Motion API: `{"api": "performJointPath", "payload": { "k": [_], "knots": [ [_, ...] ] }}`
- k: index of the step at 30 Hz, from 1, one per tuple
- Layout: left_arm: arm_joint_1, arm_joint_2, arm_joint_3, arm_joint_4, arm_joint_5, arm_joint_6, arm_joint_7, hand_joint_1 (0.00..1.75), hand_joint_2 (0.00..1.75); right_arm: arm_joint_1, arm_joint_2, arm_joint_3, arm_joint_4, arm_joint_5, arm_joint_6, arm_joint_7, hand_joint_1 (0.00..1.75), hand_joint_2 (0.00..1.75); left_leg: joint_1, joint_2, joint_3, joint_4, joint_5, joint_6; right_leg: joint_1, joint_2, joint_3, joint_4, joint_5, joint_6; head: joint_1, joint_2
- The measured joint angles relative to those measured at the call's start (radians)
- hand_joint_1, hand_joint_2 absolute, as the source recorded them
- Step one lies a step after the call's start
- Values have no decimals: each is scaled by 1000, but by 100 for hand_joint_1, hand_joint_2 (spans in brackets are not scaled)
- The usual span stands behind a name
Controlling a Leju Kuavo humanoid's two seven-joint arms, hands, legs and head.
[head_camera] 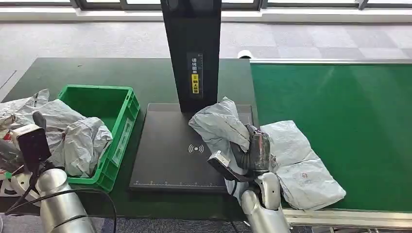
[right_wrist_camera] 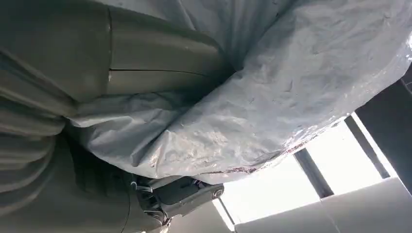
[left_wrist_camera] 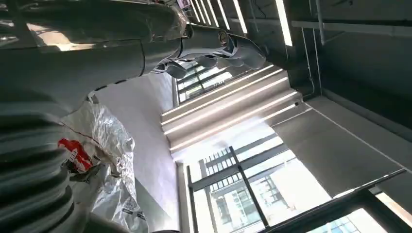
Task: Moved the parcel from conveyor to table for the left to box.
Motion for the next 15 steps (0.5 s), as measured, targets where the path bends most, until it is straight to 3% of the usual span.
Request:
{"api": "performJointPath", "payload": {
  "k": [4,5,15],
  "knots": [
    [-1,0,0,1,0,0,0,0,175,-5,0,0,7,0,0,0,175,175,0,0,0,0,0,0,0,0,0,0,0,0,0,0],
    [-1,0,0,1,0,0,0,0,175,-6,0,1,8,0,0,0,0,0,0,0,0,0,0,0,0,0,0,0,0,0,0,0],
    [-2,0,-40,-1,32,0,0,0,175,-71,13,100,134,-163,13,-66,0,0,1,0,0,0,0,0,1,0,0,0,0,0,0,0]
  ]
}}
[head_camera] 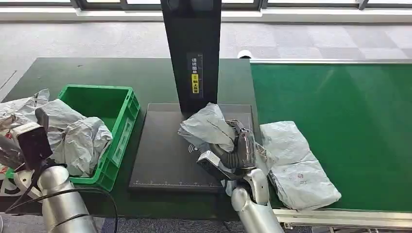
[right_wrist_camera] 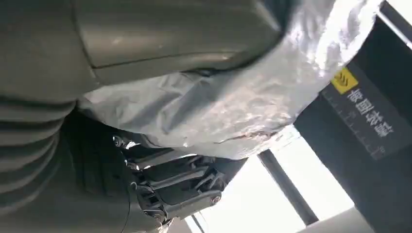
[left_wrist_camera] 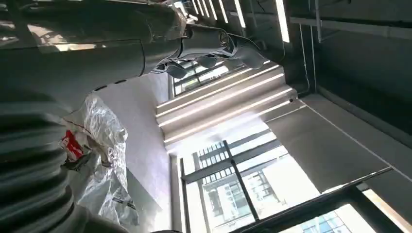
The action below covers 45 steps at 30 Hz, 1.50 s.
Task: Moved the parcel from conveyor to table for the left to box.
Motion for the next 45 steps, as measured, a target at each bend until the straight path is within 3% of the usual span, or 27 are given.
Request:
{"api": "performJointPath", "payload": {
  "k": [9,37,45],
  "knots": [
    [-2,0,-15,-1,-1,0,0,0,175,-55,4,87,57,-28,-9,89,0,0,0,1,0,0,0,0,0,1,0,0,0,0,0,0],
    [-2,0,-16,-1,-1,0,0,0,175,-67,6,100,61,-37,-13,76,0,0,0,1,0,0,0,0,0,0,0,0,0,0,0,0],
    [1,0,-58,13,-11,0,0,0,175,-42,6,90,-24,-113,-14,-63,0,0,0,0,0,0,0,0,0,0,0,0,0,0,0,0]
  ]
}}
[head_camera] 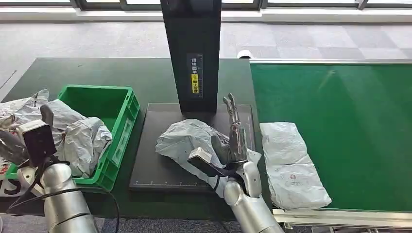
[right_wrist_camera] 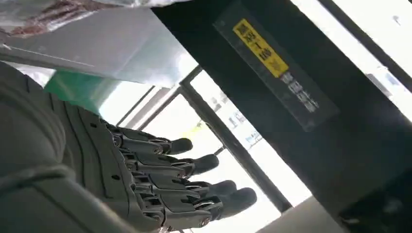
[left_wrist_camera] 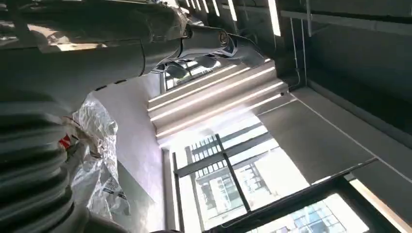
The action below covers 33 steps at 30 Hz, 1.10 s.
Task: Moved the parcel from conveyor to table for the left to box.
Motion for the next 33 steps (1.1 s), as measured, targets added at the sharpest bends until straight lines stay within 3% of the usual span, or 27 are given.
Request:
{"api": "performJointPath", "payload": {
  "k": [1,5,7,9,11,13,17,33],
  "knots": [
    [2,0,-18,6,-1,0,0,0,175,3,0,-5,-16,-1,0,-4,0,175,0,0,0,0,0,0,0,0,0,0,0,0,0,0],
    [10,-1,-70,27,-10,0,8,0,175,16,0,-27,-64,-17,0,-20,0,175,0,1,0,0,0,0,0,0,0,0,0,0,0,0],
    [23,-8,-134,61,-19,-4,19,0,175,45,-1,-48,-126,-99,0,-90,0,175,-2,0,2,3,0,0,0,0,-3,-2,1,1,-1,0],
    [20,-16,-270,198,-31,-4,42,0,175,120,-14,-49,-397,-253,-1,-144,0,175,-3,-18,-3,2,2,3,-3,-17,3,-1,-3,5,-2,0],
    [46,-14,-390,257,-38,-6,65,0,175,142,-17,-47,-562,-284,-5,-164,0,175,-1,-13,-5,2,1,2,-1,-13,2,-1,-1,3,0,0],
    [39,-12,-469,296,-40,-4,94,0,175,164,-22,-46,-668,-285,1,-162,0,175,-1,2,-1,2,-2,3,-3,1,0,-1,2,3,-2,0],
    [44,-11,-594,385,-52,-1,122,0,175,198,-32,-47,-843,-297,0,-162,0,175,-4,3,0,2,-4,4,-4,1,0,-1,1,4,-5,0],
    [39,-14,-656,478,-55,-1,135,0,175,210,-36,-50,-955,-311,1,-161,0,175,-3,3,1,2,-3,4,-4,2,0,-1,1,4,-5,0]
  ]
}}
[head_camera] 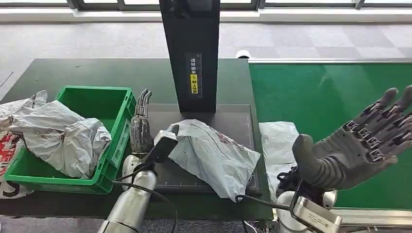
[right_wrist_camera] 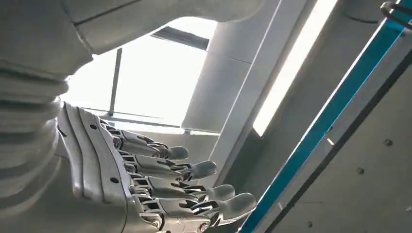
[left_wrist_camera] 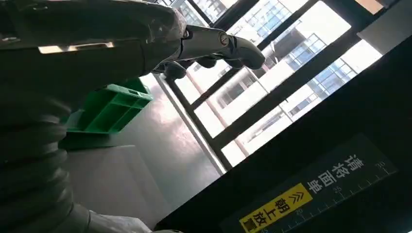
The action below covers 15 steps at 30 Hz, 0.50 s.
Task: Moved the parcel from conveyor to table for the left to box.
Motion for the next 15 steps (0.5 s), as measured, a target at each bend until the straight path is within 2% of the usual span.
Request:
{"api": "performJointPath", "payload": {
  "k": [15],
  "knots": [
    [0,0,0,9,0,0,0,0,175,2,0,-5,-6,0,0,0,0,175,0,0,0,0,0,0,0,0,0,0,0,0,0,0]
  ]
}}
